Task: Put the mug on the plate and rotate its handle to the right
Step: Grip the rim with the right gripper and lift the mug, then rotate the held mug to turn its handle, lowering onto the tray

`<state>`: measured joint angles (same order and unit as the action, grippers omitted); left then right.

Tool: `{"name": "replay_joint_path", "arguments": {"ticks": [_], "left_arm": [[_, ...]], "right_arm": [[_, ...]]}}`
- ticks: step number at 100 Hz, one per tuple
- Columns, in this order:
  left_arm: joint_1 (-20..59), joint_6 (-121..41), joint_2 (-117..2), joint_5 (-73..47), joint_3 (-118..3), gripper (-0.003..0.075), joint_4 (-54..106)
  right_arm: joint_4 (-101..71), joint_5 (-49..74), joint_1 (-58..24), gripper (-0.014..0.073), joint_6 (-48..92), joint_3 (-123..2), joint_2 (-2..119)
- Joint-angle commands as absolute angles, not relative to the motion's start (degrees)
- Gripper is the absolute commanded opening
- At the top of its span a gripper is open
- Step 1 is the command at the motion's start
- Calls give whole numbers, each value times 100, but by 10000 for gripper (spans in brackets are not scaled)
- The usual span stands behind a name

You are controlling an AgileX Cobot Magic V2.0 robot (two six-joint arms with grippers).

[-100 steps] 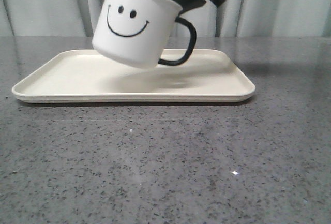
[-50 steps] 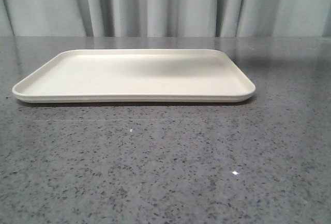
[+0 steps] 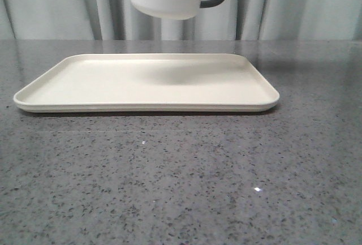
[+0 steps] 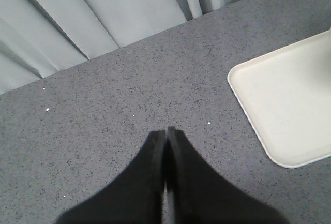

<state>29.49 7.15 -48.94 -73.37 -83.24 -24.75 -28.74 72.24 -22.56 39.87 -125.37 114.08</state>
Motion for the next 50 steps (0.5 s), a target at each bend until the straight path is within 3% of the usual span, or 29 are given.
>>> {"name": "replay_joint_path", "arguments": {"ticks": [1, 50], "left_arm": [[2951, 781, -4895, -7222, -8437, -20, -2560], [2951, 781, -4895, -7222, -8128, -20, -2551]], "right_arm": [[-3037, 7595, -2262, -112, 3967, -12717, 11151], [-3005, 7648, -2338, -112, 3954, -12699, 11576]]}}
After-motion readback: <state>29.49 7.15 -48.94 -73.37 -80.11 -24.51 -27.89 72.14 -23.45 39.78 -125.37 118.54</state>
